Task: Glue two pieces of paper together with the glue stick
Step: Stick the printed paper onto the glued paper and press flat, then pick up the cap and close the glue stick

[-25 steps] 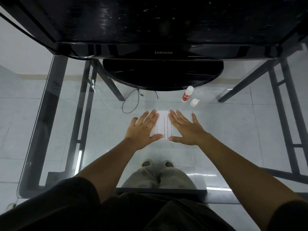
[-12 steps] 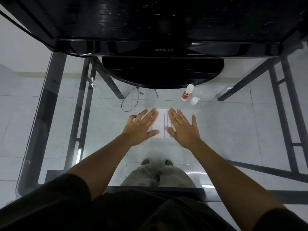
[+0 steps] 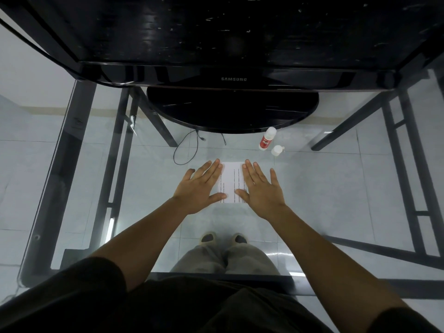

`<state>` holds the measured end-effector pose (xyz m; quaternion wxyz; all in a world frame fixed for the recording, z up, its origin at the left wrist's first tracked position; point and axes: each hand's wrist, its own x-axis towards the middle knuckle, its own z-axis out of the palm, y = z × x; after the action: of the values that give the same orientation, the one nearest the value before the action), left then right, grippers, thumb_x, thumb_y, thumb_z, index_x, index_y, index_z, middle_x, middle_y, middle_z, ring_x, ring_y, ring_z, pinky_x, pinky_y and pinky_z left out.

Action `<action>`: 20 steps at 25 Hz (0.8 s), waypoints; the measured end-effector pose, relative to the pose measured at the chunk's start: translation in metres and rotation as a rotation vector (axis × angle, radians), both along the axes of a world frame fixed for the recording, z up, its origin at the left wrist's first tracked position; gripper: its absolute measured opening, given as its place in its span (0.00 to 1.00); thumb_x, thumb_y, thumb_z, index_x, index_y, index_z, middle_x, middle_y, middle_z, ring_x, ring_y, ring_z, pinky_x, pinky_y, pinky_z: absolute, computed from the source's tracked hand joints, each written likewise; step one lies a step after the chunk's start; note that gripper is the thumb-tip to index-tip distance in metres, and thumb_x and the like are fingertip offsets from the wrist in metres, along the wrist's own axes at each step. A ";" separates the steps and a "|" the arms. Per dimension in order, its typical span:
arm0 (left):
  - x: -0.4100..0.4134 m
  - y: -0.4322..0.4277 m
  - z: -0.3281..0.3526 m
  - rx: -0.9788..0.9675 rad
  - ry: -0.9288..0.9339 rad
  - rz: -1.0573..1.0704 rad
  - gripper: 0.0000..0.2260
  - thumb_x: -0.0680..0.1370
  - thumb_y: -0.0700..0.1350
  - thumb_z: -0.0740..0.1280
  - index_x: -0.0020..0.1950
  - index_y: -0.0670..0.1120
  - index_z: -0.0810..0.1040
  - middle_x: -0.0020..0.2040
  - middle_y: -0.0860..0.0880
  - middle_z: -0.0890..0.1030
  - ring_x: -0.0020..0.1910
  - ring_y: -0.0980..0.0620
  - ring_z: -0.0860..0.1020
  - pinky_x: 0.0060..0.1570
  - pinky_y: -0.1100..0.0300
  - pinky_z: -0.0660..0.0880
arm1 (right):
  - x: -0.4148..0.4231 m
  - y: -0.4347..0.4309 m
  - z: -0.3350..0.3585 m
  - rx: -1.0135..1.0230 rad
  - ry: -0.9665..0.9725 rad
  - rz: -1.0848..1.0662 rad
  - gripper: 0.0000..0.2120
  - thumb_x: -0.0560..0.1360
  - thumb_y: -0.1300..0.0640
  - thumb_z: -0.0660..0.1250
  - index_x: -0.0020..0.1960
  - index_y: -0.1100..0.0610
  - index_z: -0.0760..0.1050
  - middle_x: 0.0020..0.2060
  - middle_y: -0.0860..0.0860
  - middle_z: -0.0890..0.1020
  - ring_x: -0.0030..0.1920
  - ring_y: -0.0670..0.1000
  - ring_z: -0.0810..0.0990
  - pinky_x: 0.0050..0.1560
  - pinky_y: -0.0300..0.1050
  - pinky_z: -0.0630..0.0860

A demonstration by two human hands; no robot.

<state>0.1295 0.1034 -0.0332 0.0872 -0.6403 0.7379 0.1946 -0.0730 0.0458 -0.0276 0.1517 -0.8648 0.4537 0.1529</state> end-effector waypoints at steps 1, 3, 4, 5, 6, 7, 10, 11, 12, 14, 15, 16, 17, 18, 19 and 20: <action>0.000 0.000 0.001 0.013 0.011 -0.007 0.37 0.73 0.68 0.42 0.74 0.47 0.39 0.77 0.50 0.43 0.75 0.48 0.46 0.70 0.43 0.53 | 0.000 0.000 0.001 0.036 -0.026 -0.005 0.34 0.77 0.38 0.45 0.75 0.54 0.37 0.76 0.50 0.42 0.75 0.53 0.40 0.72 0.57 0.37; 0.001 0.000 0.002 0.039 0.067 -0.015 0.36 0.73 0.68 0.40 0.74 0.48 0.38 0.77 0.50 0.41 0.75 0.48 0.45 0.70 0.42 0.50 | -0.003 0.000 0.004 0.073 -0.098 -0.021 0.33 0.77 0.39 0.44 0.75 0.54 0.37 0.76 0.50 0.41 0.75 0.52 0.39 0.72 0.55 0.38; 0.001 -0.001 0.004 0.034 0.105 -0.001 0.35 0.74 0.68 0.39 0.74 0.49 0.37 0.77 0.51 0.40 0.75 0.48 0.45 0.70 0.42 0.50 | -0.005 0.001 0.005 0.073 -0.140 -0.044 0.33 0.77 0.39 0.42 0.74 0.54 0.36 0.76 0.50 0.40 0.75 0.51 0.39 0.72 0.54 0.38; 0.000 -0.002 0.006 0.015 0.147 0.033 0.33 0.75 0.66 0.39 0.74 0.50 0.37 0.77 0.52 0.40 0.75 0.49 0.45 0.70 0.43 0.50 | -0.007 0.002 0.006 0.069 -0.188 -0.079 0.32 0.76 0.39 0.40 0.74 0.53 0.36 0.76 0.50 0.40 0.75 0.51 0.39 0.72 0.53 0.37; -0.002 -0.003 0.010 -0.016 0.198 0.088 0.32 0.76 0.65 0.40 0.74 0.50 0.38 0.77 0.52 0.40 0.75 0.49 0.46 0.70 0.44 0.50 | -0.011 0.004 0.007 0.065 -0.237 -0.126 0.32 0.75 0.39 0.38 0.74 0.53 0.36 0.76 0.49 0.40 0.75 0.50 0.38 0.72 0.52 0.37; -0.005 -0.007 0.015 -0.057 0.254 0.156 0.30 0.77 0.63 0.42 0.74 0.50 0.38 0.77 0.52 0.42 0.75 0.49 0.47 0.70 0.46 0.51 | -0.015 0.008 0.006 0.062 -0.283 -0.176 0.32 0.75 0.39 0.37 0.74 0.52 0.36 0.76 0.49 0.40 0.75 0.49 0.38 0.72 0.50 0.37; -0.022 -0.031 0.028 -0.176 0.406 0.287 0.28 0.80 0.56 0.49 0.75 0.48 0.43 0.77 0.48 0.47 0.75 0.47 0.52 0.70 0.50 0.53 | -0.031 0.017 0.002 0.022 -0.294 -0.313 0.31 0.76 0.40 0.37 0.75 0.53 0.38 0.76 0.50 0.42 0.74 0.48 0.37 0.72 0.48 0.36; -0.030 -0.043 0.032 -0.181 0.446 0.306 0.28 0.80 0.55 0.51 0.75 0.47 0.43 0.77 0.48 0.48 0.74 0.46 0.53 0.69 0.53 0.54 | -0.036 0.018 -0.001 -0.008 -0.258 -0.358 0.31 0.76 0.41 0.37 0.75 0.53 0.39 0.76 0.50 0.43 0.74 0.49 0.37 0.71 0.48 0.36; -0.039 -0.055 0.036 -0.171 0.481 0.326 0.28 0.80 0.55 0.53 0.75 0.47 0.44 0.77 0.48 0.49 0.74 0.46 0.54 0.69 0.56 0.54 | -0.039 0.017 -0.003 -0.039 -0.217 -0.405 0.31 0.76 0.41 0.37 0.75 0.54 0.39 0.76 0.51 0.43 0.74 0.50 0.38 0.71 0.48 0.36; -0.054 -0.080 0.042 -0.157 0.550 0.378 0.30 0.79 0.55 0.57 0.75 0.46 0.48 0.77 0.47 0.53 0.74 0.46 0.56 0.67 0.60 0.53 | -0.043 0.012 -0.007 -0.086 -0.139 -0.479 0.32 0.76 0.41 0.36 0.75 0.55 0.39 0.76 0.53 0.43 0.75 0.53 0.40 0.71 0.50 0.36; -0.062 -0.092 0.045 -0.163 0.586 0.404 0.31 0.78 0.54 0.60 0.75 0.45 0.51 0.76 0.46 0.56 0.73 0.46 0.58 0.66 0.61 0.55 | -0.044 0.009 -0.009 -0.098 -0.111 -0.497 0.32 0.75 0.40 0.35 0.75 0.55 0.39 0.76 0.53 0.43 0.75 0.54 0.40 0.71 0.50 0.37; -0.068 -0.102 0.046 -0.170 0.620 0.425 0.31 0.77 0.53 0.63 0.74 0.44 0.53 0.75 0.44 0.60 0.72 0.46 0.60 0.66 0.61 0.57 | -0.044 0.008 -0.011 -0.105 -0.092 -0.503 0.32 0.75 0.40 0.34 0.75 0.55 0.39 0.76 0.53 0.43 0.75 0.54 0.40 0.71 0.50 0.37; -0.073 -0.109 0.047 -0.175 0.652 0.442 0.32 0.75 0.53 0.66 0.73 0.44 0.57 0.73 0.43 0.64 0.71 0.46 0.63 0.65 0.61 0.59 | -0.044 0.008 -0.014 -0.114 -0.081 -0.503 0.32 0.75 0.40 0.34 0.75 0.55 0.39 0.76 0.53 0.43 0.75 0.54 0.40 0.71 0.51 0.37; -0.077 -0.115 0.047 -0.179 0.683 0.452 0.31 0.74 0.52 0.68 0.72 0.43 0.60 0.71 0.43 0.67 0.69 0.47 0.66 0.64 0.61 0.62 | -0.044 0.009 -0.016 -0.126 -0.075 -0.505 0.32 0.76 0.40 0.34 0.75 0.55 0.39 0.76 0.53 0.43 0.75 0.53 0.39 0.70 0.50 0.36; -0.080 -0.119 0.046 -0.184 0.712 0.455 0.30 0.73 0.52 0.69 0.70 0.43 0.64 0.68 0.43 0.72 0.66 0.47 0.70 0.61 0.61 0.65 | -0.044 0.009 -0.018 -0.136 -0.071 -0.508 0.31 0.76 0.40 0.35 0.75 0.54 0.39 0.76 0.52 0.43 0.74 0.52 0.38 0.70 0.50 0.36; -0.082 -0.122 0.044 -0.195 0.734 0.450 0.27 0.72 0.51 0.70 0.68 0.43 0.68 0.64 0.43 0.75 0.63 0.48 0.73 0.58 0.62 0.67 | -0.043 0.009 -0.020 -0.144 -0.066 -0.510 0.30 0.77 0.41 0.35 0.75 0.54 0.38 0.76 0.52 0.43 0.74 0.51 0.36 0.70 0.50 0.35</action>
<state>0.0477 -0.0184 0.0112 -0.2860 -0.6789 0.5770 0.3526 -0.1165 0.0550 -0.0476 0.1382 -0.7355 0.6616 0.0485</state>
